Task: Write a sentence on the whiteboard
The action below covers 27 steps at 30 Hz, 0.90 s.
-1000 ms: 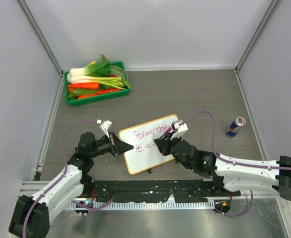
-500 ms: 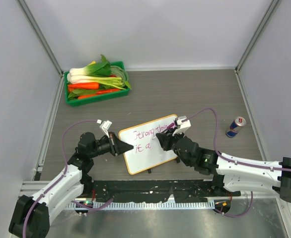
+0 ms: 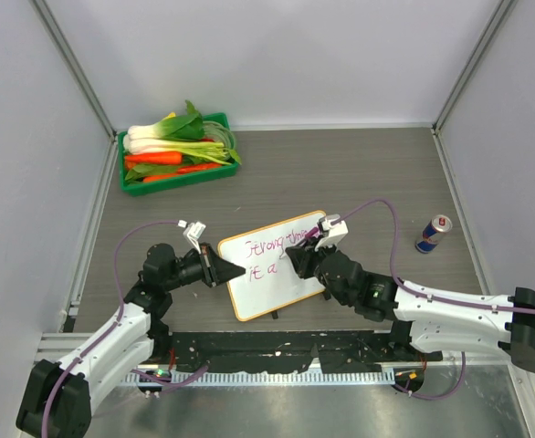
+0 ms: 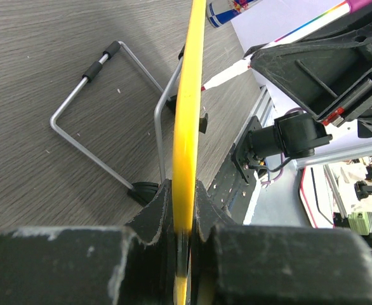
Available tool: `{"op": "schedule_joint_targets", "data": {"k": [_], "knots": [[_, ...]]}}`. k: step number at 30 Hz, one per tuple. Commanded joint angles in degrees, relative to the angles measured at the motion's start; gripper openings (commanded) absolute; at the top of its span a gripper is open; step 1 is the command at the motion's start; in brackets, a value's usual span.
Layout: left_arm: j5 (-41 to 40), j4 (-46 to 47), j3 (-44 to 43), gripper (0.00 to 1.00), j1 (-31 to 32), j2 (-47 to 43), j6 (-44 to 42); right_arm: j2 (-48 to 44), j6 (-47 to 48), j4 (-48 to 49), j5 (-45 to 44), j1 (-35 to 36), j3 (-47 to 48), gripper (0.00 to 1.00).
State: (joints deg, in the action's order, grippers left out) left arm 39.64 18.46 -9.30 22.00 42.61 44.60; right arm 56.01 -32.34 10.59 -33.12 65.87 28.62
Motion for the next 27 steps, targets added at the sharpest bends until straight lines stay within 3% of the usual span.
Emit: {"op": "schedule_joint_targets", "data": {"k": [1,15,27], "knots": [[-4.3,-5.2,1.3,0.00,-0.5,0.4,-5.7,-0.8,-2.0,1.1,0.7,-0.1,-1.0,0.01],[-4.4,-5.1,1.3,0.00,-0.4,0.6,-5.7,-2.7,-5.5,-1.2,4.2,-0.1,-5.2,0.01],[-4.4,-5.1,1.3,0.00,-0.5,0.6,-5.6,-4.3,-3.8,-1.4,0.7,-0.2,-3.0,0.01]]}}
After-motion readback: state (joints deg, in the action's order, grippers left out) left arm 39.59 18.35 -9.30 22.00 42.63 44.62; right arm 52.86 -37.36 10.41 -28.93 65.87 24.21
